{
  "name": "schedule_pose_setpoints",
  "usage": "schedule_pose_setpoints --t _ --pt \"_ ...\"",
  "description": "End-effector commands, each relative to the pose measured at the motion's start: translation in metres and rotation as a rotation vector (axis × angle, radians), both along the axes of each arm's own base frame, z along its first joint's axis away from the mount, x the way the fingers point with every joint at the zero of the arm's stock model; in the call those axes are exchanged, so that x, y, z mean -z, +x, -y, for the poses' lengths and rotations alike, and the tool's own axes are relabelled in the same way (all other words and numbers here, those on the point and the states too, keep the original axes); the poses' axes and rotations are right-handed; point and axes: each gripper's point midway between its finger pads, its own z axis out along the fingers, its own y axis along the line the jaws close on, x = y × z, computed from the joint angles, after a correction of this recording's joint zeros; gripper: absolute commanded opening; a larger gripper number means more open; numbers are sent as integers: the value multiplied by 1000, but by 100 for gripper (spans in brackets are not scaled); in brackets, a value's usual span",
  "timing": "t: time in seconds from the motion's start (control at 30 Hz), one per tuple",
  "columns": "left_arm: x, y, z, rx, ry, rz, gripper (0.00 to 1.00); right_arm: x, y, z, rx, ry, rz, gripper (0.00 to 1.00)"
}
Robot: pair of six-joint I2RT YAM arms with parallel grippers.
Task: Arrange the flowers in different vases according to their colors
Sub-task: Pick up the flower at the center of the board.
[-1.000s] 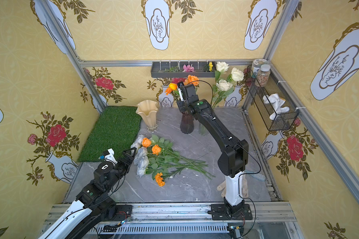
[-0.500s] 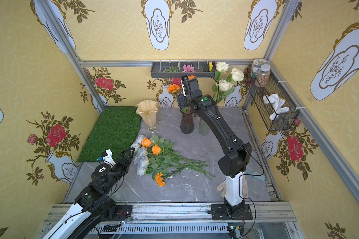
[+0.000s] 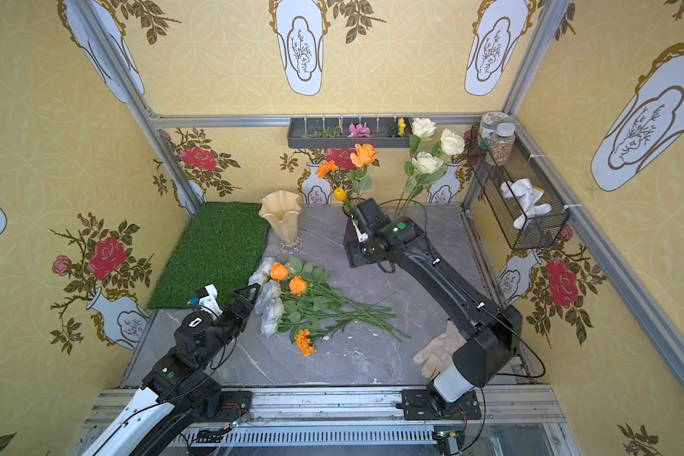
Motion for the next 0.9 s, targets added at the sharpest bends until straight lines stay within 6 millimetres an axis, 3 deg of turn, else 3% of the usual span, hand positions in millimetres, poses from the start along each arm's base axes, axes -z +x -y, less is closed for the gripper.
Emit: schedule_pose_setpoints --t 0.0,0.1,0.2,0.53,0.87 --pt "-4 -1 8 58 42 0 100 34 -39 -5 -14 -67 -102 69" --pt "-3 -2 10 70 43 -10 100 66 -55 -15 -36 -75 -158 65" --pt "-1 -3 5 47 29 -17 100 85 -53 -24 -51 -65 -185 61" --pt "10 -8 -16 -78 -56 -32 100 114 -18 -27 -119 51 -286 43" --pt "20 1 -16 -121 -74 -83 100 157 -13 -32 -225 14 -345 36"
